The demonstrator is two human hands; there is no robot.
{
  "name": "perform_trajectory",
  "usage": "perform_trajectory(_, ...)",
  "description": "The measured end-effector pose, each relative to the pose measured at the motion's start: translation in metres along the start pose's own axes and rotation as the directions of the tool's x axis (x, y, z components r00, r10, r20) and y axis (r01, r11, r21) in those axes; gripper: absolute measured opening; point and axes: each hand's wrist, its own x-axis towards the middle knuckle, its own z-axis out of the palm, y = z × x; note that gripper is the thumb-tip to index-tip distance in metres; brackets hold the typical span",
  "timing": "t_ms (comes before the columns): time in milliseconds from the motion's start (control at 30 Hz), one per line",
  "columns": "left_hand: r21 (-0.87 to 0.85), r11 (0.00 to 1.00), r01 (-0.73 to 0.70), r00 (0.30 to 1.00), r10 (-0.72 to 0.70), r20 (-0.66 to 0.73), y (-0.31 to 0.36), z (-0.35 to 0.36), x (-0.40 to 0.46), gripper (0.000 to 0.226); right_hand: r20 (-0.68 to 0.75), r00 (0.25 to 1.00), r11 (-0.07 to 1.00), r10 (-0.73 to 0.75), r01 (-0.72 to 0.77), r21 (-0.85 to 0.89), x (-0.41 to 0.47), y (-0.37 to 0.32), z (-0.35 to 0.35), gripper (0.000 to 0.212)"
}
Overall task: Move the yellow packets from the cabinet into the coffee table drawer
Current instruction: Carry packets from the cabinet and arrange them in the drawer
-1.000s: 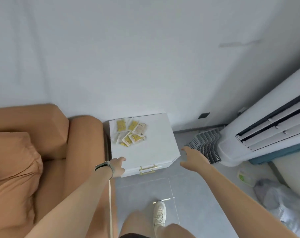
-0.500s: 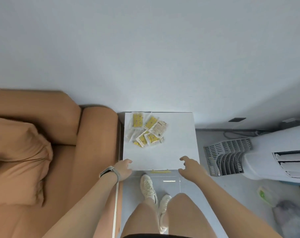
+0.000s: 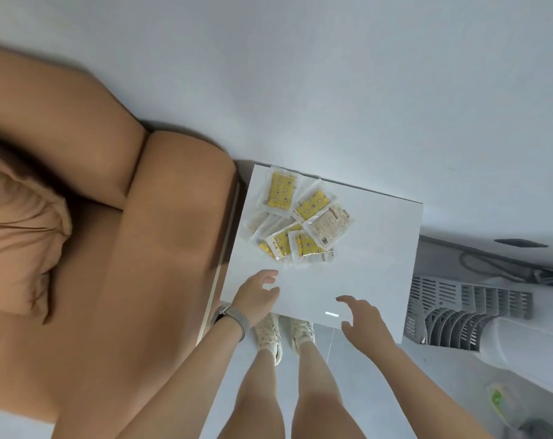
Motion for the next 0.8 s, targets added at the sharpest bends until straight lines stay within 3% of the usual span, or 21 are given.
perform_trajectory(267,-0.238,0.971,0.023,0.997,-0.04,-0.067,0.006,0.029,0.043,0.034,-0.224,0.943,0.968,-0.246,0.225,-0.115,0.075,-0.01,-0.026,0.047)
perform_trajectory(433,-0.331,0.943,0.046,0.991,-0.084,-0.101,0.002,0.035,0.056,0.033,-0.396,0.828,0.917,-0.397,0.34,-0.208,0.115,-0.024,-0.046,0.074)
perform_trajectory(533,-0.344,0.937,0.058,0.99,-0.098,-0.1,-0.004,0.034,0.06,0.034,-0.368,0.784,0.85,-0.5,0.361,-0.384,0.137,-0.034,-0.058,0.088)
perform_trajectory(633,-0.341,0.938,0.066,0.987,-0.111,-0.116,-0.012,0.033,0.061,0.035,-0.269,0.791,0.773,-0.55,0.358,-0.524,0.155,-0.037,-0.063,0.091)
perform_trajectory(800,-0.346,0.934,0.085,0.982,-0.137,-0.128,-0.017,0.032,0.061,0.037,-0.259,0.771,0.736,-0.582,0.364,-0.57,0.167,-0.031,-0.059,0.086)
